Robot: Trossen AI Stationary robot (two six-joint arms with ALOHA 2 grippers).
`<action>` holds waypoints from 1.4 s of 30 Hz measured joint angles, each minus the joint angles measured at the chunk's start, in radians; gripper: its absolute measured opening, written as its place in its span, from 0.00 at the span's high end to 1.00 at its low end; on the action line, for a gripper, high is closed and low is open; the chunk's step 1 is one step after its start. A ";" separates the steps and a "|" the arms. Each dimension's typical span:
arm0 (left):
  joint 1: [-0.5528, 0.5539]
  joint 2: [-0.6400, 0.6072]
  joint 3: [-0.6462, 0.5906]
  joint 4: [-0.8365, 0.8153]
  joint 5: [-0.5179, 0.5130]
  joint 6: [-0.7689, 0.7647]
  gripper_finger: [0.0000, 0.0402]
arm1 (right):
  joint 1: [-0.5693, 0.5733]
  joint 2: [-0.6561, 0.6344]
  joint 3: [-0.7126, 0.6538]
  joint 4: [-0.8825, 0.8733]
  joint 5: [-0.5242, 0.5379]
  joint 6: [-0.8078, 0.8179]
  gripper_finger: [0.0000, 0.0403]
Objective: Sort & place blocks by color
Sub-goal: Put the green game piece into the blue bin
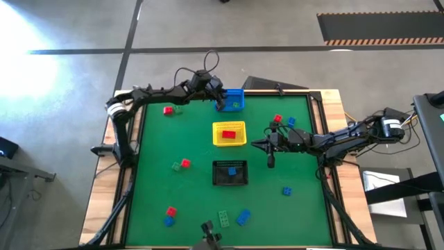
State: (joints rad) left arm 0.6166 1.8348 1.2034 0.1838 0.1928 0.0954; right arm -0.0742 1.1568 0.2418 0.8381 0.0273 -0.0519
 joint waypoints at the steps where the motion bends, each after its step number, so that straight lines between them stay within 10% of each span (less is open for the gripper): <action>1: -0.006 -0.029 -0.038 0.030 0.018 0.000 0.77 | 0.000 -0.019 -0.015 -0.002 0.000 -0.006 0.98; 11: -0.111 -0.344 -0.470 0.390 0.117 -0.008 0.98 | 0.000 -0.329 -0.223 0.066 0.000 -0.012 0.98; 21: -0.209 -0.560 -0.719 0.485 0.116 -0.037 0.99 | 0.000 -0.503 -0.229 -0.056 0.000 -0.024 0.98; 42: -0.234 -0.587 -0.857 0.732 0.114 -0.086 0.99 | 0.000 -0.501 -0.230 -0.084 0.000 0.026 0.98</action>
State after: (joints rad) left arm 0.3824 1.2476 0.3462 0.9160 0.3070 0.0094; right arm -0.0744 0.6559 0.0120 0.7544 0.0269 -0.0261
